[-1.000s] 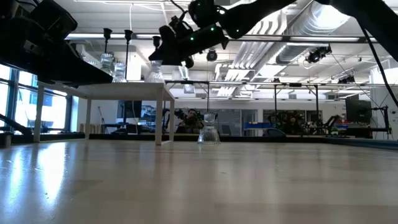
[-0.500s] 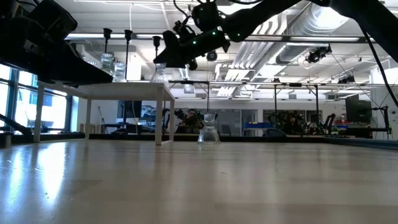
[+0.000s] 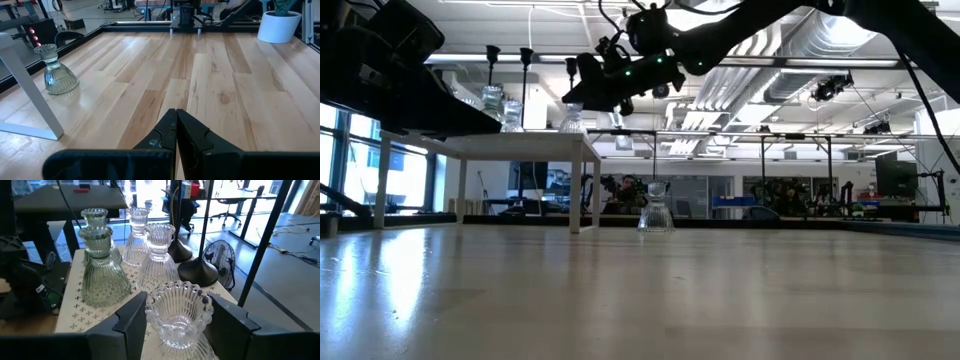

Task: Pick & Place candle stick holders
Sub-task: Put the transparent candle holder on the shelf aligned with the transparent candle holders

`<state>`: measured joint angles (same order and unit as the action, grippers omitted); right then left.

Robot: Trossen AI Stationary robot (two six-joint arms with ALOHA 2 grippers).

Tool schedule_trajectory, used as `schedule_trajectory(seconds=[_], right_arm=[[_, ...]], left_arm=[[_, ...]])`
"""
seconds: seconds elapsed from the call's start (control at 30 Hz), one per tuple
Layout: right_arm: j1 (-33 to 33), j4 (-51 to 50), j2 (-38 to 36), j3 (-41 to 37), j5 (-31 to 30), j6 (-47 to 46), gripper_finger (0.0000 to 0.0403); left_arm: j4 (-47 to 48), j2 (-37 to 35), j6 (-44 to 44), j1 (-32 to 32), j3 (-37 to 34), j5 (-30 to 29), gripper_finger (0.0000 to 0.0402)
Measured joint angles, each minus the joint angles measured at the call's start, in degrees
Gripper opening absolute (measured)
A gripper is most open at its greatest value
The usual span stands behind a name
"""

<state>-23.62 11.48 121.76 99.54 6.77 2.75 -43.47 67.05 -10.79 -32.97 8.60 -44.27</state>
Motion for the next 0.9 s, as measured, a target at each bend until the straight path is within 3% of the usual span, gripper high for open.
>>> schedule_trajectory(seconds=[0.13, 0.43, 0.67, 0.9], right_arm=[[0.0, 0.2, 0.1, 0.0, -0.8, 0.3, 0.0179], [0.0, 1.6, 0.1, 0.0, -0.6, 0.1, 0.0236], [0.0, 3.1, -1.7, -0.1, -0.7, 0.2, 0.0243], [0.7, -7.5, -9.5, -0.1, -1.0, 3.7, 0.0240]], left_arm=[[0.1, 0.0, 0.2, 0.0, 0.0, 0.0, 0.0001], [0.0, 0.0, 0.1, 0.0, 0.0, 0.0, 0.0001], [0.2, 0.0, 0.0, 0.0, 0.0, 0.1, 0.0001], [0.4, 0.0, 0.0, 0.0, 0.0, 0.5, 0.0001]])
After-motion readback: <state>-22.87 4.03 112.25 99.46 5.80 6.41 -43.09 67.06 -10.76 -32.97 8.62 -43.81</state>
